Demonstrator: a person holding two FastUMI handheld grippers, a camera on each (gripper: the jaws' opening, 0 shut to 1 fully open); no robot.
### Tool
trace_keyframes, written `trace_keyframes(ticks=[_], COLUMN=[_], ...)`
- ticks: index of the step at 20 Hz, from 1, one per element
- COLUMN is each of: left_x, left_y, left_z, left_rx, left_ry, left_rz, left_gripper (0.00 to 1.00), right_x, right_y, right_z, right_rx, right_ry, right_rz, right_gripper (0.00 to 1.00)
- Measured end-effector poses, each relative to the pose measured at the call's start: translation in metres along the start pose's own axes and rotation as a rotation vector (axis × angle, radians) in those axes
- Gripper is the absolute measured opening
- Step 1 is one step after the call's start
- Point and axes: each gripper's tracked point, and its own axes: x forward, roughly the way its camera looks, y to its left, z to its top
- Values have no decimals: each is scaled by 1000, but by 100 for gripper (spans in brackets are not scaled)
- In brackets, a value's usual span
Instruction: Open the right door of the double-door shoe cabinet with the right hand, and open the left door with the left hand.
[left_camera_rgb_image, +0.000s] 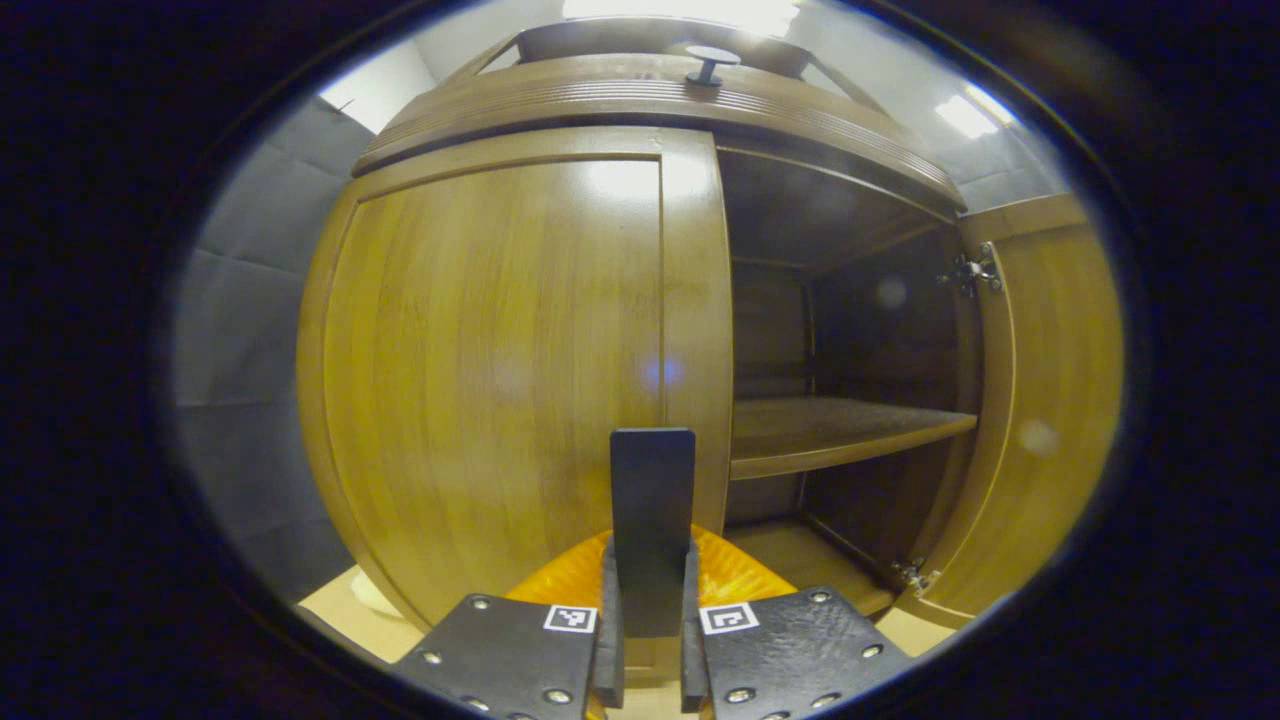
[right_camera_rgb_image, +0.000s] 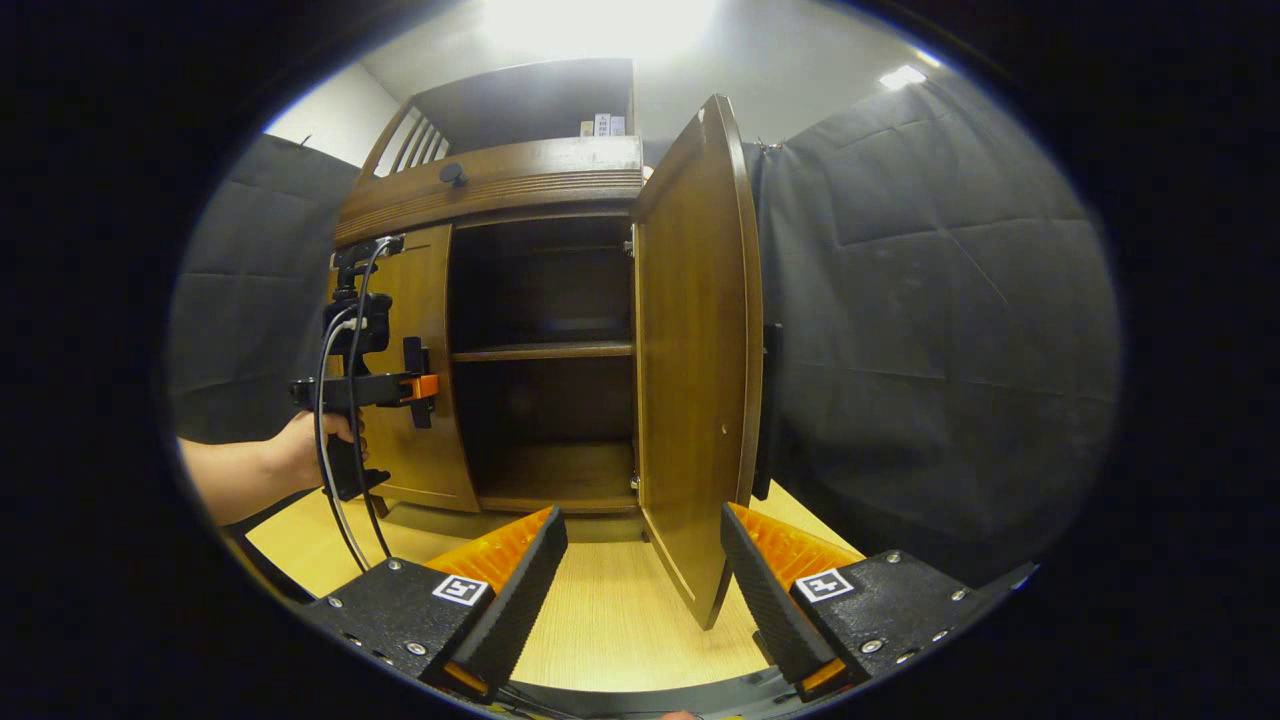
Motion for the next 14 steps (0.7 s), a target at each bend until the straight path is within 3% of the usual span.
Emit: trace_keyframes(ticks=[2, 6, 12, 14], left_x=[-7, -27, -58, -67], left_y=[2, 3, 10, 13], left_z=[-1, -5, -3, -3], left_rx=[-5, -10, -27, -26], left_ry=[15, 14, 14, 16], left_rz=[-10, -44, -67, -73], left_gripper=[29, 16, 29, 27], right_x=[-2, -5, -9, -11], right_y=[4, 14, 41, 49], right_z=[2, 7, 14, 15], right_rx=[3, 4, -8, -11], right_ry=[-7, -20, -38, -44], right_rz=[3, 18, 54, 66], right_gripper=[96, 94, 94, 94])
